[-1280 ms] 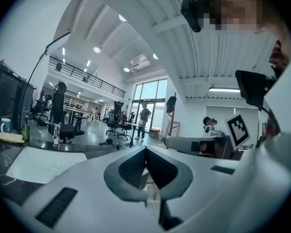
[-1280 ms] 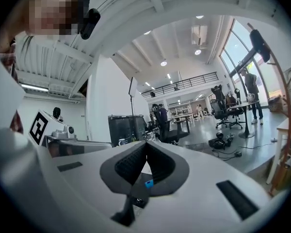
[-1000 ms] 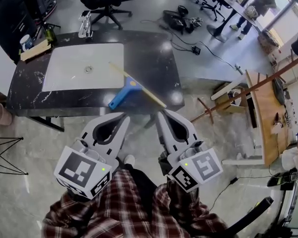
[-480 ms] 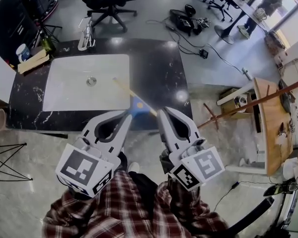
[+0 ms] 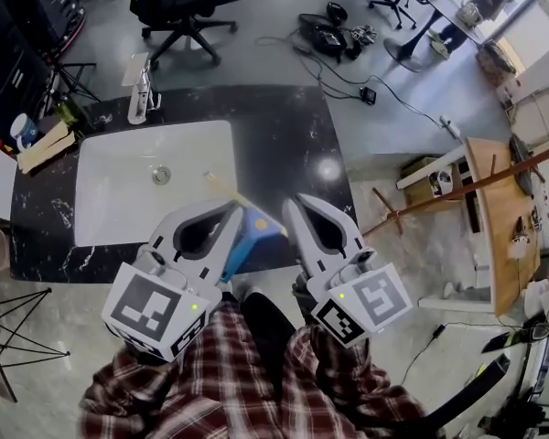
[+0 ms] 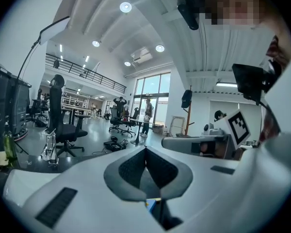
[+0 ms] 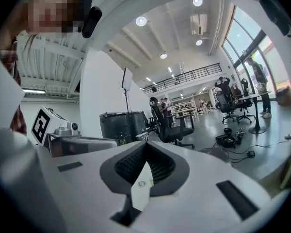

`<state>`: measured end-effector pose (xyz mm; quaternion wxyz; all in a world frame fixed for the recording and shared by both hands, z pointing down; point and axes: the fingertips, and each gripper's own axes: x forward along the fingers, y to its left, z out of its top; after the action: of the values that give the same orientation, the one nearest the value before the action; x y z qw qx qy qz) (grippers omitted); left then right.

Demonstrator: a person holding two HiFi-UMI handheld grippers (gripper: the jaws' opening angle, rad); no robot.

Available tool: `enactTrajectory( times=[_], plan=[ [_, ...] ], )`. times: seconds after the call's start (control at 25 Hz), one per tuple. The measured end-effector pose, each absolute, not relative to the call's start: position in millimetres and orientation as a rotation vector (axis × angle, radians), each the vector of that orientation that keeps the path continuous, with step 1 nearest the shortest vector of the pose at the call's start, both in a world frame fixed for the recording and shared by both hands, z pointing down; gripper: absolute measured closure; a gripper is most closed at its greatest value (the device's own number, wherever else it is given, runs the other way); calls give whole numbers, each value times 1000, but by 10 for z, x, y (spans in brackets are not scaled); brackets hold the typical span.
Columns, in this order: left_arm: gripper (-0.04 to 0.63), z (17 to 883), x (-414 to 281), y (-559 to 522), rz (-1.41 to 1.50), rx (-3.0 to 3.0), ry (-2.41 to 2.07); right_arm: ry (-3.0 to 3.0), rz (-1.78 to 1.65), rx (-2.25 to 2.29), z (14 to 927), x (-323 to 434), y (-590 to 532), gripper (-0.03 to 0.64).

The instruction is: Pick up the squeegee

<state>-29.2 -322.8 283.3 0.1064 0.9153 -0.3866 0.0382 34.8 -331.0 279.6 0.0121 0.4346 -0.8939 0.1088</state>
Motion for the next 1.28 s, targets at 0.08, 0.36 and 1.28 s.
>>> enactTrajectory(
  times=[0.08, 0.36, 1.28],
  plan=[
    [586, 2824, -254, -3273, 97, 2683, -1125, -2776, 348, 1350, 2809, 393, -3336, 604],
    [584, 2750, -143, -3373, 42, 2662, -1138, -2764, 355, 1306, 2818, 539, -3391, 604],
    [416, 3553, 61, -3507, 532, 2551, -1056, -2794, 432, 1228, 2980, 744, -3409, 604]
  ],
)
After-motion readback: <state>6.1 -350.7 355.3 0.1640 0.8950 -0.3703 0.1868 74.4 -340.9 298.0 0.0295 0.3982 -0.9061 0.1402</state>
